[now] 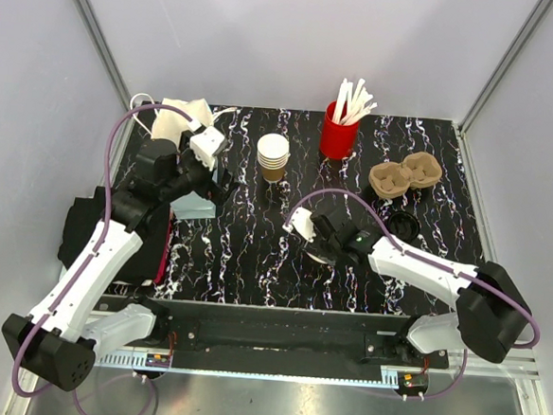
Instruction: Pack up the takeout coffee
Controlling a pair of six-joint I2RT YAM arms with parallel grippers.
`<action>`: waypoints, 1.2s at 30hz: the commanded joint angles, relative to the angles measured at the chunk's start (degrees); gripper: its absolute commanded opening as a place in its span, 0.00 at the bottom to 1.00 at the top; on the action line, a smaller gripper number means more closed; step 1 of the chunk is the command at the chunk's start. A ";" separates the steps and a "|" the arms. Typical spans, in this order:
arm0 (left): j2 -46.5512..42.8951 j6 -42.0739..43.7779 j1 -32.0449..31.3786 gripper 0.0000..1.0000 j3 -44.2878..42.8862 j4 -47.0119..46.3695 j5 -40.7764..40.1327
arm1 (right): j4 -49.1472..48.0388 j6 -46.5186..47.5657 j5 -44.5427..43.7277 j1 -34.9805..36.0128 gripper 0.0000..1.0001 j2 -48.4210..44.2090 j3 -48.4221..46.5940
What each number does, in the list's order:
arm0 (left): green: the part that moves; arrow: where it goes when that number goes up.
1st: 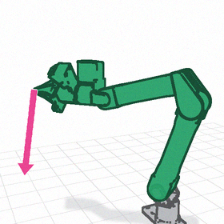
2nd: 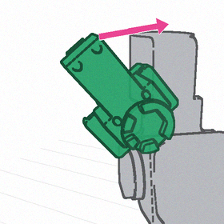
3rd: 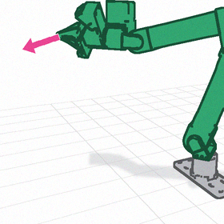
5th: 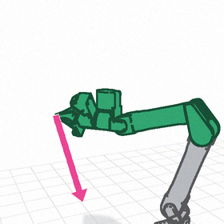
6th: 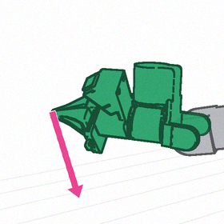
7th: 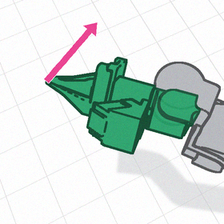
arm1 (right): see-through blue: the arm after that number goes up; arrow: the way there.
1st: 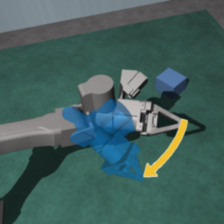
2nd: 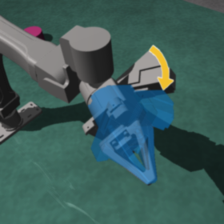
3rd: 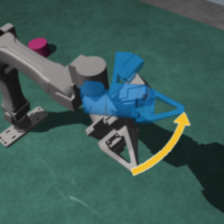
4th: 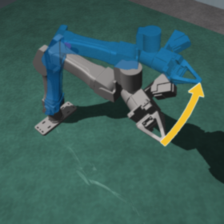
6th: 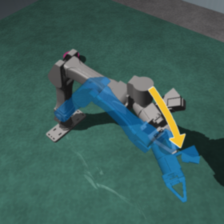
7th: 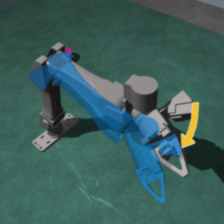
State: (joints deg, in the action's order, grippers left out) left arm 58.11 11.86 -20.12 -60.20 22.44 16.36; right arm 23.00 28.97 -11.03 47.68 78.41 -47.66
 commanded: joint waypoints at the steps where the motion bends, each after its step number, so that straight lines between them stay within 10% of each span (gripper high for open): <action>1: -1.07 -1.05 0.87 0.99 0.53 -3.89 0.95 | -4.72 2.23 -5.76 1.27 0.56 -0.10 0.55; 11: -0.98 -1.40 1.49 0.99 0.88 -4.24 1.66 | -8.41 3.72 -11.12 2.50 0.21 0.34 0.73; 36: -1.51 -2.28 3.07 0.99 0.97 -3.72 3.68 | 9.25 -7.53 18.23 -8.92 0.24 14.85 -26.88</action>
State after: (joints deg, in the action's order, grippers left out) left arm 58.11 10.41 -17.58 -59.42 22.11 17.96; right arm 30.00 21.41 2.94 38.22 93.93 -72.42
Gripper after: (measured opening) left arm 0.987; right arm 0.196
